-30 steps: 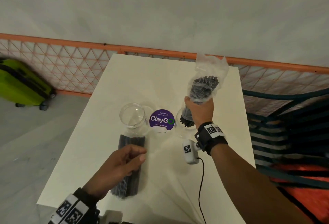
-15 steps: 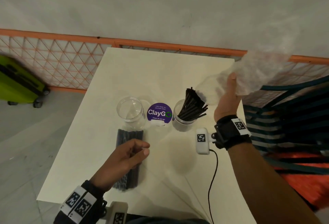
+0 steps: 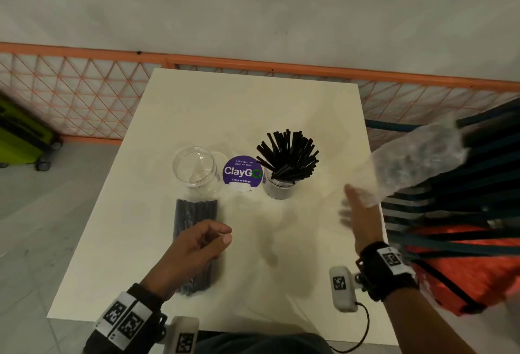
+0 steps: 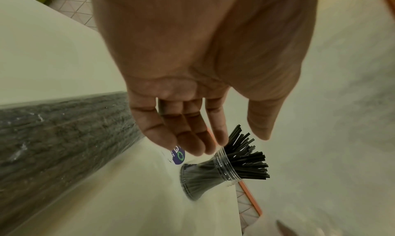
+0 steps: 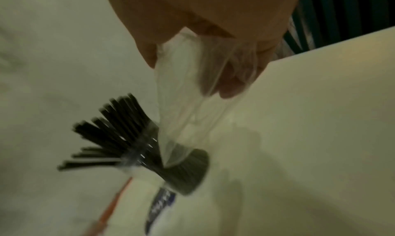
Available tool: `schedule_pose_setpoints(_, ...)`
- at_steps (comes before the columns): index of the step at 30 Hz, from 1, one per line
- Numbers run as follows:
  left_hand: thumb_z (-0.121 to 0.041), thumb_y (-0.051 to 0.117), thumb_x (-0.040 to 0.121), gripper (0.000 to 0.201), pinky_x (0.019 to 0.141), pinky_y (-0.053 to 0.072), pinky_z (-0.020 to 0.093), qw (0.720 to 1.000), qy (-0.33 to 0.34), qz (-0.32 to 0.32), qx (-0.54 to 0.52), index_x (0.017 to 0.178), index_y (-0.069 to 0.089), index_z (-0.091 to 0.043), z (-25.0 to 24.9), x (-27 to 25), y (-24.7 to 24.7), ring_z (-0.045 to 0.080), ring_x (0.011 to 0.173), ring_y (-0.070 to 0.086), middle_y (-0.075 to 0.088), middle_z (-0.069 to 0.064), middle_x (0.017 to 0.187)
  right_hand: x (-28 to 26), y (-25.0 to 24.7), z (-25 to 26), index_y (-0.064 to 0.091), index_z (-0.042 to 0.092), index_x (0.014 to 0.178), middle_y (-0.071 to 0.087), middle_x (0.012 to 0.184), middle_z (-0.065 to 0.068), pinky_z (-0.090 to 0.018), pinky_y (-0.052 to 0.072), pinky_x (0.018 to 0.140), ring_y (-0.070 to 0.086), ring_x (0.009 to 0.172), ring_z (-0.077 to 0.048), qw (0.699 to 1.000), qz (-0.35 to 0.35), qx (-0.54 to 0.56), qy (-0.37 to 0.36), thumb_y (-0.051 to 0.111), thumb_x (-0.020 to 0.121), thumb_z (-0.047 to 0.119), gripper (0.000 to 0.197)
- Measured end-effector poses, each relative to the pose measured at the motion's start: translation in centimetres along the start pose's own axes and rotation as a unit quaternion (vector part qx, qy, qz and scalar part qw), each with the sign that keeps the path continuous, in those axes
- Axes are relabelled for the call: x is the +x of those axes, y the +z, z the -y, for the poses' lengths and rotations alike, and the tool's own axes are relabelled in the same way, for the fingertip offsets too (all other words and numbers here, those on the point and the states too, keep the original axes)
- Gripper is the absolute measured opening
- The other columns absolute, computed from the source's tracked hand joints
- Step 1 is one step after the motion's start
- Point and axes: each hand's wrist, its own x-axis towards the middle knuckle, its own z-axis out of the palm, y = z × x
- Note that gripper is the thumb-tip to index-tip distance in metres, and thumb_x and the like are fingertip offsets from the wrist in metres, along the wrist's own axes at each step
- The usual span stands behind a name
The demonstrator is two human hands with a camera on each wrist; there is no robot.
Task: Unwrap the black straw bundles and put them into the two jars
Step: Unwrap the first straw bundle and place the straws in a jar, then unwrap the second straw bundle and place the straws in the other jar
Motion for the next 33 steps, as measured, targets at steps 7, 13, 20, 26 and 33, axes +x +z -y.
schedule_pose_setpoints(7, -0.026, 0.067, 0.092, 0.010, 0.065, 0.053, 0.019, 0.999, -0.002, -0.006, 0.044, 0.102, 0.070, -0.024, 0.4, -0.2, 0.4, 0.004, 0.073, 0.065, 0.071, 0.000, 0.085, -0.2, 1.1, -6.7, 0.056, 0.016, 0.110, 0.075, 0.074, -0.007, -0.032, 0.048, 0.059, 0.064, 0.054, -0.020, 0.949, 0.113, -0.244, 0.163, 0.078, 0.064, 0.063, 0.070)
schedule_pose_setpoints(13, -0.034, 0.069, 0.090, 0.013, 0.081, 0.056, 0.032, 0.994, -0.014, -0.028, 0.101, 0.101, 0.070, -0.030, 1.6, -0.7, -0.3, 0.014, 0.087, 0.069, 0.074, 0.002, 0.094, -1.7, 1.4, -6.3, 0.052, 0.012, 0.116, 0.073, 0.100, -0.008, -0.045, 0.056, 0.086, 0.069, 0.089, -0.029, 0.911, 0.116, -0.364, 0.156, 0.055, 0.053, 0.091, 0.101)
schedule_pose_setpoints(20, -0.049, 0.070, 0.085, 0.033, 0.082, 0.054, 0.036, 0.958, -0.071, -0.140, 0.241, 0.107, 0.061, -0.026, 3.9, -0.8, -3.4, 0.015, 0.095, 0.066, 0.069, -0.005, 0.105, -5.1, -0.1, -4.1, 0.033, 0.022, 0.144, 0.040, 0.147, -0.012, -0.059, 0.036, 0.102, 0.044, 0.130, -0.037, 0.885, 0.027, -0.464, 0.026, 0.048, 0.062, 0.092, 0.108)
schedule_pose_setpoints(26, -0.072, 0.075, 0.065, 0.105, 0.103, 0.048, 0.048, 0.937, -0.248, -0.169, 0.177, 0.145, 0.031, -0.019, 9.7, -0.1, -5.0, 0.034, 0.124, 0.055, 0.051, 0.020, 0.142, -6.7, 0.5, -4.0, 0.049, 0.028, 0.124, 0.048, 0.133, -0.007, -0.046, 0.042, 0.086, 0.047, 0.120, -0.032, 0.859, 0.049, -0.505, -0.067, 0.062, 0.080, 0.063, 0.059)
schedule_pose_setpoints(33, -0.058, 0.087, 0.060, 0.109, 0.090, 0.058, 0.048, 0.944, -0.276, -0.106, 0.147, 0.141, 0.026, -0.016, 11.4, -0.3, -3.0, 0.034, 0.108, 0.065, 0.060, 0.014, 0.129, -8.4, 3.3, -5.8, 0.059, 0.028, 0.113, 0.051, 0.129, -0.003, -0.037, 0.040, 0.075, 0.048, 0.117, -0.028, 0.810, 0.076, -0.577, -0.073, 0.059, 0.085, 0.054, 0.038)
